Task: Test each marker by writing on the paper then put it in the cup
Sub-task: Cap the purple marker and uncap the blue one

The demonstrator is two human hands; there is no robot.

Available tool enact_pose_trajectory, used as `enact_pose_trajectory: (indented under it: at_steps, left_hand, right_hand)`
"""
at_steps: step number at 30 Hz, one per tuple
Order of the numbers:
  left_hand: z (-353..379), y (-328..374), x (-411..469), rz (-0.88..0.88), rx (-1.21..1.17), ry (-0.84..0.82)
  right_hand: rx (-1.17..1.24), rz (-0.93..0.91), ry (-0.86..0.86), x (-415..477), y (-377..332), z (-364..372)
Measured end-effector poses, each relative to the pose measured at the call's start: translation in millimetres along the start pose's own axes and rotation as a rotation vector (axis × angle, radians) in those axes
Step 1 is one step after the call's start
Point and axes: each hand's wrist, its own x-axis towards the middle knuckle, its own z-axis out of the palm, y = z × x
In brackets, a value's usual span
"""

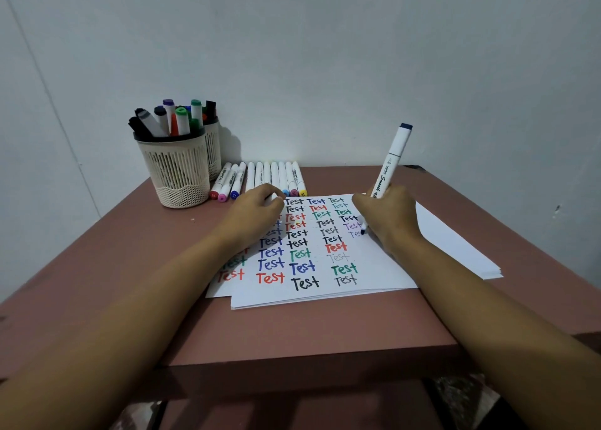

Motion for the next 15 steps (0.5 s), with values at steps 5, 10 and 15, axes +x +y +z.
enact_pose_trajectory:
  at_steps: [5, 10, 15]
  left_hand:
    - [-0.1, 0.3, 0.0, 0.014, 0.020, 0.002]
    - [-0.2, 1.3, -0.4, 0.010, 0.025, 0.006]
    - [0.5, 1.3, -0.2, 0.008, 0.019, 0.002]
  right_hand:
    - [0.009, 0.006, 0.016, 2.7, 3.4, 0.0]
    - [0.051, 0.019, 0.101, 4.9, 5.9, -1.0]
    - [0.012, 0.010, 0.069, 4.0, 4.3, -0.7]
